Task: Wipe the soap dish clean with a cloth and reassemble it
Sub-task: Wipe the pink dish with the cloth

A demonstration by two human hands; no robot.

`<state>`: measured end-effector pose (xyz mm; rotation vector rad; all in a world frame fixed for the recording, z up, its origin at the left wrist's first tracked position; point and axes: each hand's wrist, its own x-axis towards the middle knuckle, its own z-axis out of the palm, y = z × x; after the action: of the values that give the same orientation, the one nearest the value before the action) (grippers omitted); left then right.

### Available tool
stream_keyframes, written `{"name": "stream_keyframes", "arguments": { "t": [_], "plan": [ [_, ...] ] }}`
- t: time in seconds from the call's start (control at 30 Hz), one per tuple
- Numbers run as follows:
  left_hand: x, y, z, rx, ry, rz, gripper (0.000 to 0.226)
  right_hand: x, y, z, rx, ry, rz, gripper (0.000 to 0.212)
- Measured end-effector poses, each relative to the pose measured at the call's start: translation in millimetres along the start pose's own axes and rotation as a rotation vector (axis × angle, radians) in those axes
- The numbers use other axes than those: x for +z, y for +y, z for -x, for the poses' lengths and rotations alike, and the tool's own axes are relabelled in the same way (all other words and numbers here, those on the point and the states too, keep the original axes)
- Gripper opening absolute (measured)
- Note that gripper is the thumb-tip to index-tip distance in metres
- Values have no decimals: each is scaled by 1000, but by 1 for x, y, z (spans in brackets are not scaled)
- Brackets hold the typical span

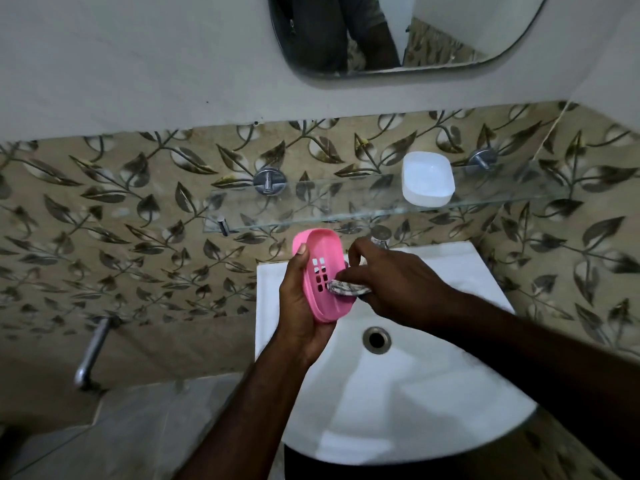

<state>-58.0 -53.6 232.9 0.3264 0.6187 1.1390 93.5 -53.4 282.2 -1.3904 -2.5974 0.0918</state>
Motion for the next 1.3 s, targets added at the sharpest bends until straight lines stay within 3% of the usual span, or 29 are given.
{"name": "stream_keyframes", "arguments": {
  "t": [0.17,0.3,0.47,0.53,0.7,0.8,0.87,0.93,1.0,1.07,1.17,1.23,1.3],
  "plan": [
    [5,2,0,23,25,7,54,11,-16,4,13,93,-177,37],
    [-6,2,-3,-15,52,-34,65,14,-16,14,-43,-99,-251,36],
    [0,-4,-2,-20,-39,-17,69,9,-10,-9,118,160,-154,32],
    [0,-2,-2,-23,-25,-23,71,12,-15,-7,107,167,-139,32],
    [-5,3,-7,-34,-11,-66,74,20,-17,11,-12,-9,-240,30],
    [2,0,-4,-50,-24,-63,70,17,-11,0,129,172,-286,24],
    [4,-3,-3,-56,-29,-53,68,11,-8,-11,311,361,-444,14],
    [2,-2,-3,-63,-25,-7,67,3,-5,-15,500,452,-862,14],
    [-2,0,-4,-63,-12,30,70,-1,-4,-11,557,435,-1336,22],
    [-5,3,-6,-69,-3,35,69,2,-2,-2,551,334,-1503,29],
    [-6,4,-5,-102,11,25,65,13,-9,13,465,158,-1138,29],
    [-9,1,-4,-104,24,20,64,26,-24,22,433,178,-828,26],
    [-8,-6,-2,-114,29,21,64,30,-41,26,451,245,-831,20]
  ]
}}
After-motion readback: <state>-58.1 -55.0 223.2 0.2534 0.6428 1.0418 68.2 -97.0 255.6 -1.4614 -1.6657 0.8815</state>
